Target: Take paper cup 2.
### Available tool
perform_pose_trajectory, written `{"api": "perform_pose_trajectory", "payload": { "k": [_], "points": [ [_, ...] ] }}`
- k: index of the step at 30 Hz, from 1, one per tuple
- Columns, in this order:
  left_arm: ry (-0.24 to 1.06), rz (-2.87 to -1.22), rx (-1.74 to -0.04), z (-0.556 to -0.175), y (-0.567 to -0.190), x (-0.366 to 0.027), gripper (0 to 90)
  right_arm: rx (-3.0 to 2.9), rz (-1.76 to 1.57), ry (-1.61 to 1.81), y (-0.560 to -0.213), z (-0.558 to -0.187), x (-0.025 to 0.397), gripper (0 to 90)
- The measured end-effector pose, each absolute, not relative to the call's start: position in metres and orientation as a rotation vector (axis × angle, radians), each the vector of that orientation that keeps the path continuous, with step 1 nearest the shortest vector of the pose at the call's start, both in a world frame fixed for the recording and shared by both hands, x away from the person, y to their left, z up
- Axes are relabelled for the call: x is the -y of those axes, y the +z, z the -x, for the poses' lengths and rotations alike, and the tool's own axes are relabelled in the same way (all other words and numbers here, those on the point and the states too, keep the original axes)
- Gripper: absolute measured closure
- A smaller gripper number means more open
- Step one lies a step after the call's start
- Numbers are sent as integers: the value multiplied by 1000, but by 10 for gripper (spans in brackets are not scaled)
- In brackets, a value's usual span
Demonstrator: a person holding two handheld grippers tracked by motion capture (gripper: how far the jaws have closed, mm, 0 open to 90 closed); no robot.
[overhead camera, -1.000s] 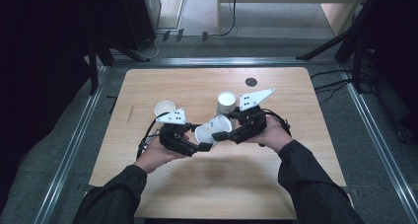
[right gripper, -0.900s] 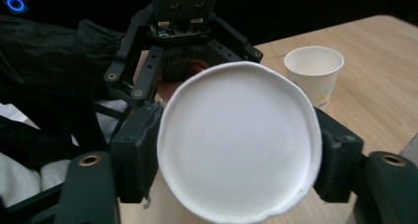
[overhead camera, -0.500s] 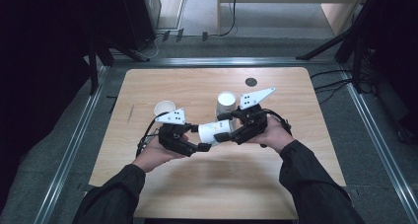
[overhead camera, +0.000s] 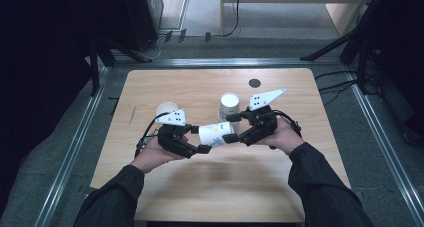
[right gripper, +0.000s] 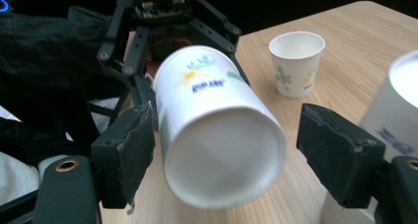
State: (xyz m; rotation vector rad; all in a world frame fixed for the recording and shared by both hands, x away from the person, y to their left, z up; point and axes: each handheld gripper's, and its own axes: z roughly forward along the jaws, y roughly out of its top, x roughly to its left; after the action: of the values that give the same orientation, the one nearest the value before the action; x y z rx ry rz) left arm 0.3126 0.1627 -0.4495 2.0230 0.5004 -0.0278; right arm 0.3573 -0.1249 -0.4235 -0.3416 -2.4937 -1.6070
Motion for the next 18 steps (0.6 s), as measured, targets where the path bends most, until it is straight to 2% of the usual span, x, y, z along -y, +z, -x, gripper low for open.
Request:
{"api": "perform_pose_trajectory", "payload": {
  "k": [11, 18],
  "points": [
    [-3, -2165, -465, -315, -436, -166, 250, 2550, 374, -1539, -429, -352, 140, 217],
    [-1, -2200, -489, -321, -434, -173, 249, 2607, 358, -1499, -436, -348, 137, 218]
  ]
}}
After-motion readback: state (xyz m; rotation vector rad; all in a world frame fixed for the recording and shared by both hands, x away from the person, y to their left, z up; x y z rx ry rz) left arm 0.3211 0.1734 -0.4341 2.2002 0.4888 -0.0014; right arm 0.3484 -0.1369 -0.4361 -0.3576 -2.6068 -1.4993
